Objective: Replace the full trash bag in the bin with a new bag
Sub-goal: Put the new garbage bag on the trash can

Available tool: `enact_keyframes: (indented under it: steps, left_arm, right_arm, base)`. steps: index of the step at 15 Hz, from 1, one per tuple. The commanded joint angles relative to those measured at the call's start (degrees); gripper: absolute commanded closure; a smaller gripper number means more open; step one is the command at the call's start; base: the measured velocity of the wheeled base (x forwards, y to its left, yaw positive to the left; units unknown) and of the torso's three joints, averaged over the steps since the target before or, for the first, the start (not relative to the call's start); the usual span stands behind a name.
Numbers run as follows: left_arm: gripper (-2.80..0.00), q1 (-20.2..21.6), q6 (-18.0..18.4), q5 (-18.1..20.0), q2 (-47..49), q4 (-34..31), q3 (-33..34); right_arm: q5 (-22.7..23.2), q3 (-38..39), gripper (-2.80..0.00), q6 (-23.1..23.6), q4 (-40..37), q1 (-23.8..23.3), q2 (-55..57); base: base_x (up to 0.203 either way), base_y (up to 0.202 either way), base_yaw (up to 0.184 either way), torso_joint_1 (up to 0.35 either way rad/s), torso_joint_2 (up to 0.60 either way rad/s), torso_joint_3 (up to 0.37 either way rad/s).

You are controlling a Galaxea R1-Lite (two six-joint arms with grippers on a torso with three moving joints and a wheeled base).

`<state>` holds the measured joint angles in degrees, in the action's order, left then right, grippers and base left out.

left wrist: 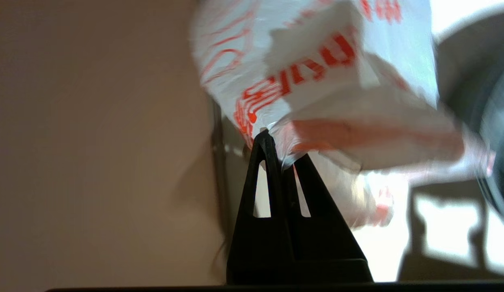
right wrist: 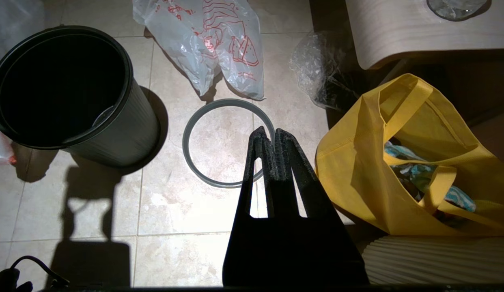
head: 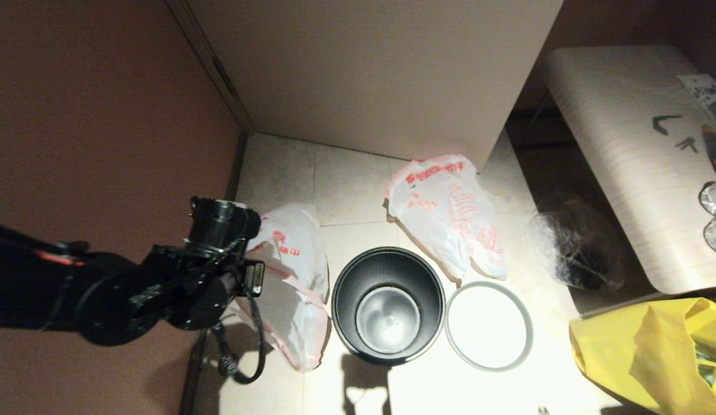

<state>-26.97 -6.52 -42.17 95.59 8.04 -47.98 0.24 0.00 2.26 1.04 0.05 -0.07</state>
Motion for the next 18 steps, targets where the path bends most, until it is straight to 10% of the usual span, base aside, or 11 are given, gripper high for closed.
enact_keyframes:
  steps: [1,8,18]
  left_arm:
    - [0.00,-3.54,-0.59,-0.01,-13.81,-12.77,0.37]
    - [0.00,-21.68,-20.52,10.97,-23.06,-57.36,-18.92]
    - [0.00,-40.29,-28.88,17.55,-23.69,-67.15,-33.82]
  right_arm:
    - [0.02,0.53,0.00,0.03,0.02,0.04,0.07]
    - [0.02,0.53,0.00,0.03,0.02,0.04,0.07]
    - [0.02,0.53,0.00,0.03,0.02,0.04,0.07]
  base:
    - [0.000,0.000,0.000,0.000,0.00,0.000]
    - [0.000,0.000,0.000,0.000,0.00,0.000]
    - [0.000,0.000,0.000,0.000,0.00,0.000]
